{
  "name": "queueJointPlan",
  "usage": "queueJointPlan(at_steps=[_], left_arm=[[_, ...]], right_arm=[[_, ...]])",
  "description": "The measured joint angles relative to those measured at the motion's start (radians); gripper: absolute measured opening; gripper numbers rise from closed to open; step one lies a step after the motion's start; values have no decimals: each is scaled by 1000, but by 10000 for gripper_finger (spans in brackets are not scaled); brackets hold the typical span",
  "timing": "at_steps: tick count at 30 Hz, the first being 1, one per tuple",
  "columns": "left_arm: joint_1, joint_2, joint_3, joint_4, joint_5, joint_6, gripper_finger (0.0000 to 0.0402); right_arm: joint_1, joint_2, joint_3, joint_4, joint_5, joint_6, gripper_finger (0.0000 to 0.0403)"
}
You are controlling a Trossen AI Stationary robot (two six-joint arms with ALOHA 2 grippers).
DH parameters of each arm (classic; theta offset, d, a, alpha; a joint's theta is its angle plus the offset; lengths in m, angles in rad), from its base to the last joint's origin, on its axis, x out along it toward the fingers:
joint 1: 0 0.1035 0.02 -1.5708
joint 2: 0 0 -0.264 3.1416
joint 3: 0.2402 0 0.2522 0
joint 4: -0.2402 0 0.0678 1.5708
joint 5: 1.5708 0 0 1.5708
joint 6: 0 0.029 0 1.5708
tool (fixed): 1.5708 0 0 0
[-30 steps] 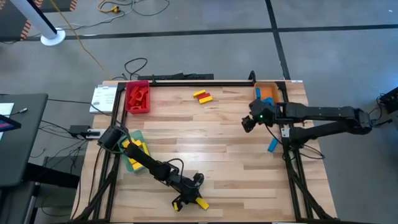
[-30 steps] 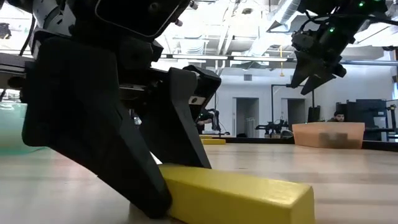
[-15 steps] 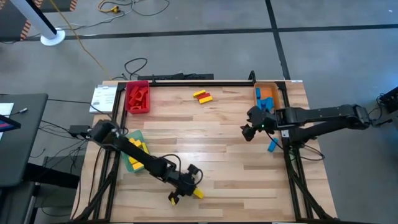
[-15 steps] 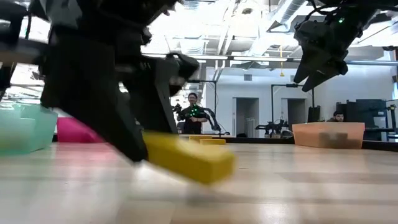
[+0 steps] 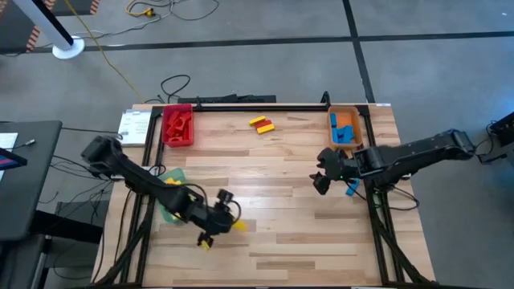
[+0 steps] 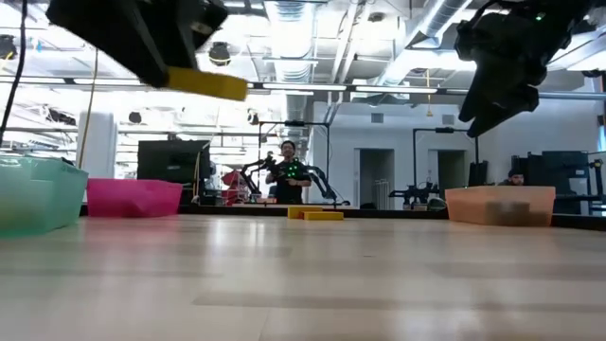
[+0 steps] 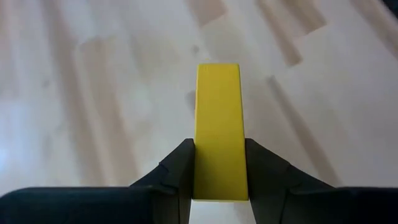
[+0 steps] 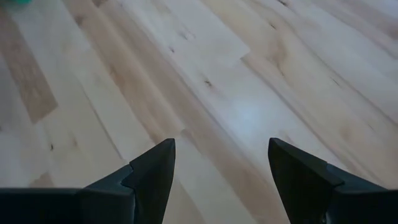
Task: Sort blocks
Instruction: Put the yellow block into the green bin
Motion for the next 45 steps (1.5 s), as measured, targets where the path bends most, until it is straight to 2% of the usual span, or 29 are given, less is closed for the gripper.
queueJointPlan(at_steps=[9,16,23,29,37,41,45], left_arm=[[-15,-183,1,-398,-113,-218,104],[-15,-238,1,-726,-121,-425,104],[-15,-239,-7,-961,-85,-573,104],[-14,-239,-56,-994,-3,-614,116],[-14,-239,-214,-971,102,-642,119],[-14,-239,-264,-895,105,-648,144],[-14,-239,-263,-851,104,-643,180]], right_arm=[[40,96,0,111,5,-17,272],[30,212,0,241,4,-97,272],[-24,274,0,355,22,-171,272],[-95,288,0,432,59,-217,272],[-209,289,0,568,62,-300,272],[-273,289,0,619,62,-334,272],[-340,289,0,655,51,-361,272]])
